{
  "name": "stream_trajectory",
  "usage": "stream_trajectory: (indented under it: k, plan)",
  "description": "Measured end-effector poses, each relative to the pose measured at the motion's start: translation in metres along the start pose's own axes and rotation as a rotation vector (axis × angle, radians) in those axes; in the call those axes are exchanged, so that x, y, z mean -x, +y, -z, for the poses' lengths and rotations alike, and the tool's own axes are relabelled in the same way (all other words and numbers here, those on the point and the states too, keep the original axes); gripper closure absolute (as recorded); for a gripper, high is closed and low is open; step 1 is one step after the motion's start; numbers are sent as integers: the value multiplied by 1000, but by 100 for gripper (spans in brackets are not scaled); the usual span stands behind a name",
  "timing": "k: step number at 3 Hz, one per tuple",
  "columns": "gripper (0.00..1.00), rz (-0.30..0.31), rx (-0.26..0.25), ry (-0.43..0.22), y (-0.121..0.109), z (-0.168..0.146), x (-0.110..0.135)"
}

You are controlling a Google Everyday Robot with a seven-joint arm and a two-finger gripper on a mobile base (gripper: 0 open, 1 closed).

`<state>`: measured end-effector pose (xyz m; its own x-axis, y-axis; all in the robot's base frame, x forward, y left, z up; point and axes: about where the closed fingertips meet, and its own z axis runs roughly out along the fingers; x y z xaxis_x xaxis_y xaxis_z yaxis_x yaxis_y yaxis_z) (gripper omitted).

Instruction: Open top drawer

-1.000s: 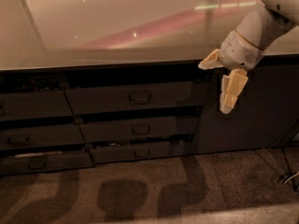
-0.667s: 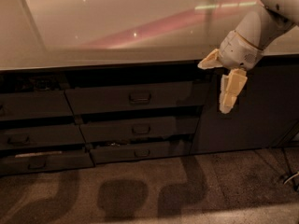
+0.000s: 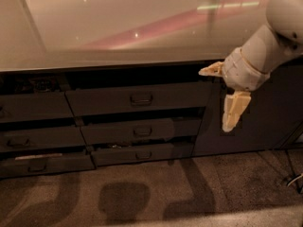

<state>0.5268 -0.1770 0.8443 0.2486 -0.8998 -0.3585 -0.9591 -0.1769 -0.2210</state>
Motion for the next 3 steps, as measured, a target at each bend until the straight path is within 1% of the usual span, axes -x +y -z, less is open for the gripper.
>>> stream_trajectory:
  k: [1,2,3]
  plan:
    - [0,89,-53,-31,12,-10,-3]
    - [0,91,-57,-23,12,-12,-2]
    - [0,47,-58,-2,-11,-27,-39]
